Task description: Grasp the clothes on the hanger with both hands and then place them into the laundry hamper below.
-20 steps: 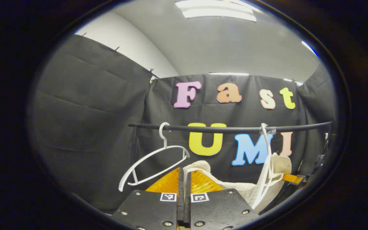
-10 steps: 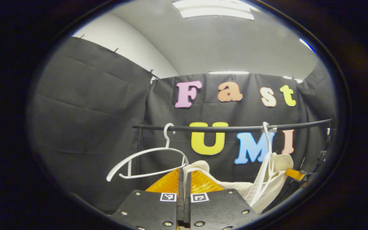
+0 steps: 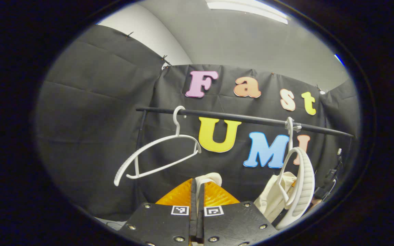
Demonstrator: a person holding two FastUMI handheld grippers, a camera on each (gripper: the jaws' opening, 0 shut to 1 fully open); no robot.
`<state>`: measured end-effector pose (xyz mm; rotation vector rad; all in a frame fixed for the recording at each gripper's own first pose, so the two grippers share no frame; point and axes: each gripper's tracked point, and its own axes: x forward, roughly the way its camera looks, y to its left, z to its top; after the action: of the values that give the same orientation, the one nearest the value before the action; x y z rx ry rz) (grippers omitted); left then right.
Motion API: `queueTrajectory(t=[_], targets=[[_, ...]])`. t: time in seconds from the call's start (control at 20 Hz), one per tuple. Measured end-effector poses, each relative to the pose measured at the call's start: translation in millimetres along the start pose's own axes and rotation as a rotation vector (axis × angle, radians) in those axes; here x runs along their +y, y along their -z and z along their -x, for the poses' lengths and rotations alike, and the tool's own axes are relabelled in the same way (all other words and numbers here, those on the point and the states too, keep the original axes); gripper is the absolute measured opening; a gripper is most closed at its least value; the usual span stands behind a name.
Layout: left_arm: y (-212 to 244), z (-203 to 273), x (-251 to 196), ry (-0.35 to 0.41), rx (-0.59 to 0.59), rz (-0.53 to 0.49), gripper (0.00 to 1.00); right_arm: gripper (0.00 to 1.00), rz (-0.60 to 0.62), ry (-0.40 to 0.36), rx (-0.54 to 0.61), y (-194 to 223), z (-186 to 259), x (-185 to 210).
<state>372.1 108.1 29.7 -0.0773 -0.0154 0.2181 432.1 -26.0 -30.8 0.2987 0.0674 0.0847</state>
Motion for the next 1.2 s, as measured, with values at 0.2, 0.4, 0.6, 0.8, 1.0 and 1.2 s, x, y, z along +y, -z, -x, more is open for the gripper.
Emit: queueTrajectory(t=[0.2, 0.4, 0.6, 0.8, 1.0, 1.2], targets=[[25, -5, 0, -0.01, 0.041, 0.0, 0.01, 0.01, 0.03, 0.035, 0.05, 31, -6, -20], [52, 6, 17, -0.049, 0.076, 0.013, 0.01, 0.01, 0.045, 0.045, 0.064, 48, 12, -26], [63, 48, 39, -0.087, 0.09, 0.053, 0.01, 0.01, 0.087, 0.02, 0.066, 51, 49, -18], [51, 99, 54, -0.077, 0.087, 0.054, 0.01, 0.01, 0.12, -0.038, 0.071, 49, 103, 19], [29, 160, 61, -0.021, 0.081, 0.028, 0.0, 0.01, 0.155, -0.113, 0.055, 40, 167, 79], [9, 209, 60, 0.059, 0.066, 0.015, 0.01, 0.01, 0.177, -0.173, 0.042, 40, 232, 135]])
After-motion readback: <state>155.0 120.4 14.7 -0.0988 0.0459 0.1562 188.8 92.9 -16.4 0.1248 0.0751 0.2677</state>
